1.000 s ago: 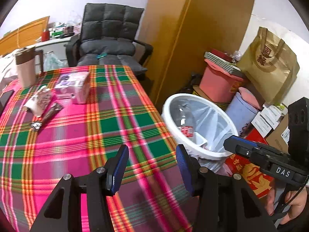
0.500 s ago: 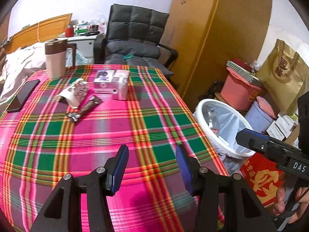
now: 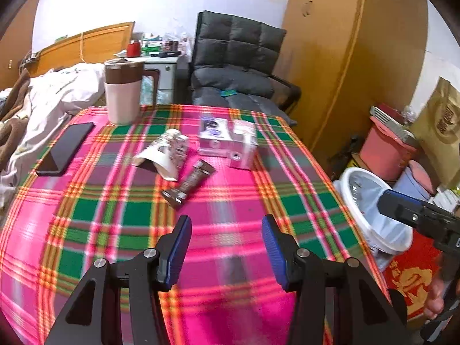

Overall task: Collect trash
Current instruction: 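Grasp the brown snack bar with the left tool while the right tool approaches the white carton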

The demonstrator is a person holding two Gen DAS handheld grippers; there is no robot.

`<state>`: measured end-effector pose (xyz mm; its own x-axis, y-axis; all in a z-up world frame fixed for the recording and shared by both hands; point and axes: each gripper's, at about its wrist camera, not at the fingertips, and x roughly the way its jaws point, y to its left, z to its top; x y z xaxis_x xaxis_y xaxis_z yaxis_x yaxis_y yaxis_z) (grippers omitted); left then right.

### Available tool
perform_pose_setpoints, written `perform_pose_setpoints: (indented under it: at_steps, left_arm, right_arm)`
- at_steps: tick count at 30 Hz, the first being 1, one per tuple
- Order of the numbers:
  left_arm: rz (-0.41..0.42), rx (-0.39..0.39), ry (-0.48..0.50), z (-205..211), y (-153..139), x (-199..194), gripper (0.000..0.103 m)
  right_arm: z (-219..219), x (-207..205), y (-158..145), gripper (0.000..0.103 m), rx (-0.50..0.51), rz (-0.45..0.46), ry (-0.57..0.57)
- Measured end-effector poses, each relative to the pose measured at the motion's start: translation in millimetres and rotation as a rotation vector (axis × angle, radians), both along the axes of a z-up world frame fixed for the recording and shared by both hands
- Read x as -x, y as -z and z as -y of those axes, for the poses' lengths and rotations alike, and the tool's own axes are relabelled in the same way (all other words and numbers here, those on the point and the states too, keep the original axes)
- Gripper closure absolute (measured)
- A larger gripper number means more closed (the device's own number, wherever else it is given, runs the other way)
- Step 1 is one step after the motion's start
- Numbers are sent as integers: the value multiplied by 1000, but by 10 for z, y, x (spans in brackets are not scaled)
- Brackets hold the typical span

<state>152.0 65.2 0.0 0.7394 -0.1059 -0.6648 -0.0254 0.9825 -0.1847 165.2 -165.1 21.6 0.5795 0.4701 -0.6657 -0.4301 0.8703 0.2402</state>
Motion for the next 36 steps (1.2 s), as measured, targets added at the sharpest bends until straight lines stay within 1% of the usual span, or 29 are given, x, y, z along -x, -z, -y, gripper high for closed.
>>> perform_pose_setpoints:
  at_steps: [6, 10, 15, 20, 22, 24, 26, 27, 28, 29, 31, 33, 34, 36]
  left_arm:
    - [-15, -21, -18, -256, 62, -241, 53]
    - [-40, -41, -14, -351, 176, -439, 53]
    - [-77, -50, 5, -381, 340, -670, 53]
    - [-117, -62, 30, -326, 483, -857, 53]
    - [-148, -63, 31, -317, 550, -933, 53]
    - [-150, -76, 27, -298, 553, -947, 53]
    - [-153, -94, 23, -268, 561, -940, 61]
    - [-153, -103, 19, -257, 559, -932, 76]
    - [-153, -99, 16, -257, 560, -924, 83]
    - [-152, -88, 11, -268, 559, -912, 84]
    - [-150, -57, -5, -310, 560, -884, 95]
    - [-147, -16, -18, -359, 556, -832, 99]
    - [-145, 8, -24, -386, 551, -794, 99]
    - [-131, 33, -43, -426, 526, -738, 100]
  right_arm:
    - [-153, -85, 26, 47, 16, -2, -32]
    - [-227, -159, 39, 47, 24, -9, -45]
    - [-300, -239, 58, 47, 37, -17, -55]
    - [-315, -315, 87, 47, 43, -29, -49]
    - [-324, -338, 100, 47, 46, -33, -47]
    - [-335, -361, 112, 47, 48, -38, -45]
    - [-344, -371, 119, 47, 49, -41, -43]
    - [-349, -380, 125, 47, 49, -43, -43]
    - [-360, -388, 127, 47, 50, -44, -43]
    - [-366, -405, 126, 47, 51, -44, -44]
    - [-394, -415, 121, 47, 55, -41, -47]
    - [-424, -426, 116, 47, 60, -37, -52]
    - [-436, -444, 117, 47, 62, -35, -54]
    - [-468, -476, 122, 47, 69, -34, -53]
